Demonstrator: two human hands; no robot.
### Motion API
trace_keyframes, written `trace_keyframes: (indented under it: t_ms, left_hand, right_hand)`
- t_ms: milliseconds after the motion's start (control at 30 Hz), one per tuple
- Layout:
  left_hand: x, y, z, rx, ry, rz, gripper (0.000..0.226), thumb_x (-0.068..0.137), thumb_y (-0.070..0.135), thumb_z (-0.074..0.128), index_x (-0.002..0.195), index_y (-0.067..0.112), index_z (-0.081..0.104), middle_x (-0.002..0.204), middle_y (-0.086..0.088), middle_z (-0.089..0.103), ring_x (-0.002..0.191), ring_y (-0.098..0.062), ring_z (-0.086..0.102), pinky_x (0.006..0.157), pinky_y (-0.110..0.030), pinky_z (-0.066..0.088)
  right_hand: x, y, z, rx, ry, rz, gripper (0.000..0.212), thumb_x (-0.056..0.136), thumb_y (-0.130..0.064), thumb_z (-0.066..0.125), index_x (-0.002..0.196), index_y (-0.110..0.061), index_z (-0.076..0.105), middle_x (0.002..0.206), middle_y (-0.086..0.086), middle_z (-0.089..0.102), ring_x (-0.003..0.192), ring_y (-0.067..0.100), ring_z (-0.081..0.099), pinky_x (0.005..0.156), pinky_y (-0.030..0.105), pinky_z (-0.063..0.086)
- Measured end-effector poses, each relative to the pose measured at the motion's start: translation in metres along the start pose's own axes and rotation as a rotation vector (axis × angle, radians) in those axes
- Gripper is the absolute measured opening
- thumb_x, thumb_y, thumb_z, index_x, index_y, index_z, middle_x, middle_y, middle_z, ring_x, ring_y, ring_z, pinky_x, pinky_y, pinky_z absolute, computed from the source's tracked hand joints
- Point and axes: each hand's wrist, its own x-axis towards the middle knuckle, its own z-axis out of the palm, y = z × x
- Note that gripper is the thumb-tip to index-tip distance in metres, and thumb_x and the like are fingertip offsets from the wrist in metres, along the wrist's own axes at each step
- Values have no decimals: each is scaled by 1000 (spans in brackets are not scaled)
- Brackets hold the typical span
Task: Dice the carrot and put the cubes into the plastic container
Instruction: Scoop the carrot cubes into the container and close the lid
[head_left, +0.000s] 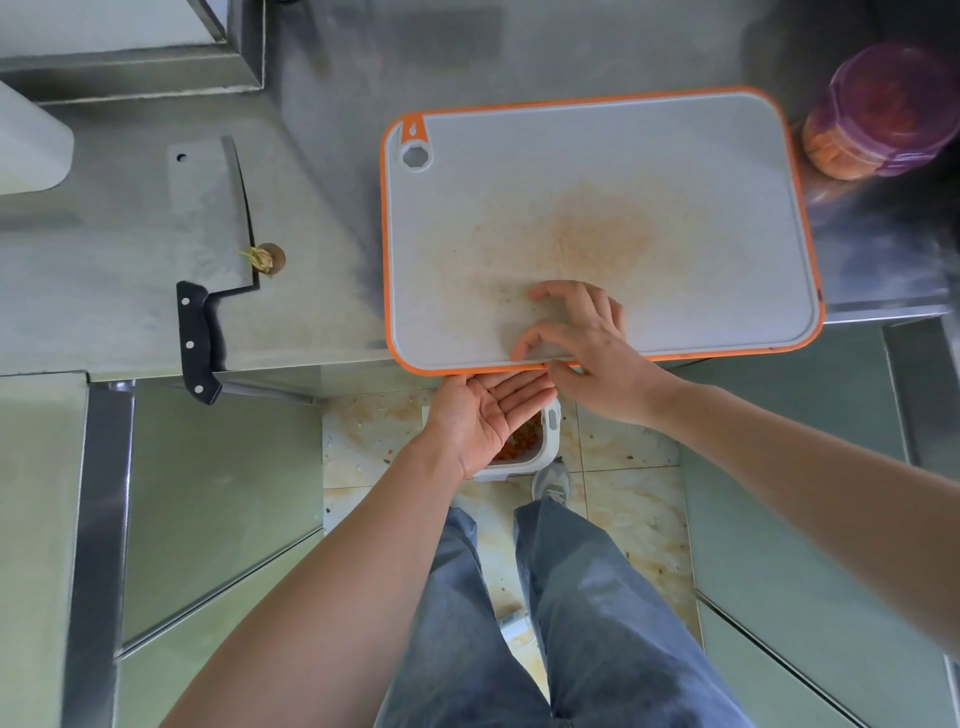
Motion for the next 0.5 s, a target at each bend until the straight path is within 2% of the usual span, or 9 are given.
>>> trace_keyframes:
  t_ms: [100,200,233,333,400,500]
  left_hand:
    - [0,0,0,-8,17,1,50,103,30,35,100,-10,67,106,-28,68,91,-35,71,82,-44,56]
    - [0,0,0,-1,10,2,47,103,28,34,108,-8,63,112,-27,66,96,-36,69,86,-43,57]
    - [0,0,-1,11,-1,1,48,103,28,33,111,-8,62,115,-27,65,99,-37,68,88,-42,57]
    - [-1,0,-2,44,1,-3,49,103,29,33,112,-9,62,114,-27,66,101,-37,66,83,-39,59]
    - [-1,0,-2,26,13,-3,51,104,30,31,107,-9,63,111,-27,67,98,-36,69,86,-42,57]
    - [-2,-1,0,-2,16,7,52,104,31,32,102,-10,65,104,-27,69,90,-35,71,82,-44,58]
  right_hand:
    - [4,-4,1,21,3,20,36,72,-12,40,91,-30,65,132,1,36,133,21,19,109,31,3]
    - [-3,-3,1,76,-14,-27,13,80,-20,51,80,-32,57,125,-2,41,127,12,23,110,29,4]
    - [-9,-1,2,73,-18,-65,8,81,-24,58,78,-31,54,121,-3,44,124,11,27,109,27,7]
    - [-22,3,4,8,29,-182,14,80,-23,72,75,-21,59,112,-6,56,116,10,41,104,34,24]
    - [-18,6,1,16,127,-201,5,83,-17,68,88,-18,66,119,-4,60,119,13,46,104,32,29]
    - [-13,9,-1,-35,133,-279,32,91,-11,57,122,-12,64,134,-1,58,134,17,43,114,33,26]
